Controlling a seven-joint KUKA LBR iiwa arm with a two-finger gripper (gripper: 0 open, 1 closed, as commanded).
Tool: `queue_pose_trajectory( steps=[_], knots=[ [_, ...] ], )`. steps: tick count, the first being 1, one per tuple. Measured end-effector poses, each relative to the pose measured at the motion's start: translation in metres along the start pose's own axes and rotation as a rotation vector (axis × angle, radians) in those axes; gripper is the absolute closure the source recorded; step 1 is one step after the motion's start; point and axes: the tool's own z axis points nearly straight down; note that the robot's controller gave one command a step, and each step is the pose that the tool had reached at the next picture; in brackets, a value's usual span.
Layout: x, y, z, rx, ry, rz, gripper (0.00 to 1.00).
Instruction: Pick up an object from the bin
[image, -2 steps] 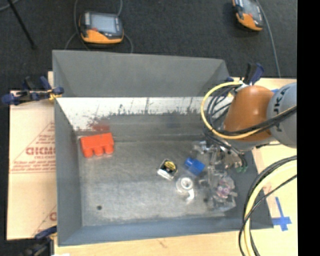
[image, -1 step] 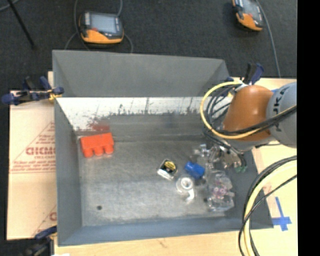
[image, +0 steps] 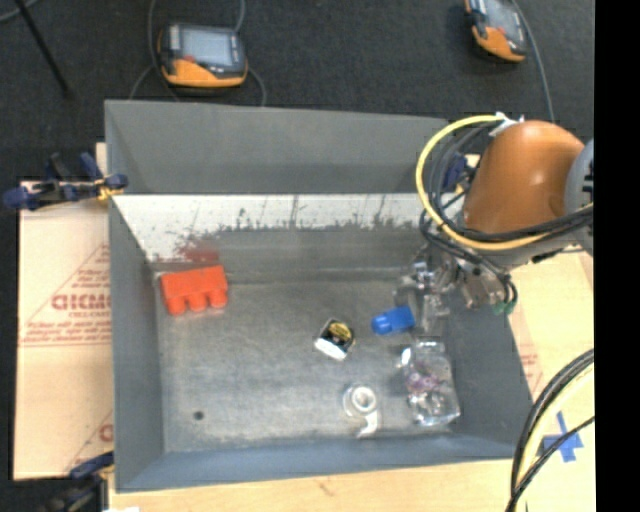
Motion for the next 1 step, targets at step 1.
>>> queue_pose_trajectory(
  steps=[1],
  knots=[
    [-0.0088, -0.0161, -0.0653, 0.002, 0.0, -0.002, 1.0]
  ],
)
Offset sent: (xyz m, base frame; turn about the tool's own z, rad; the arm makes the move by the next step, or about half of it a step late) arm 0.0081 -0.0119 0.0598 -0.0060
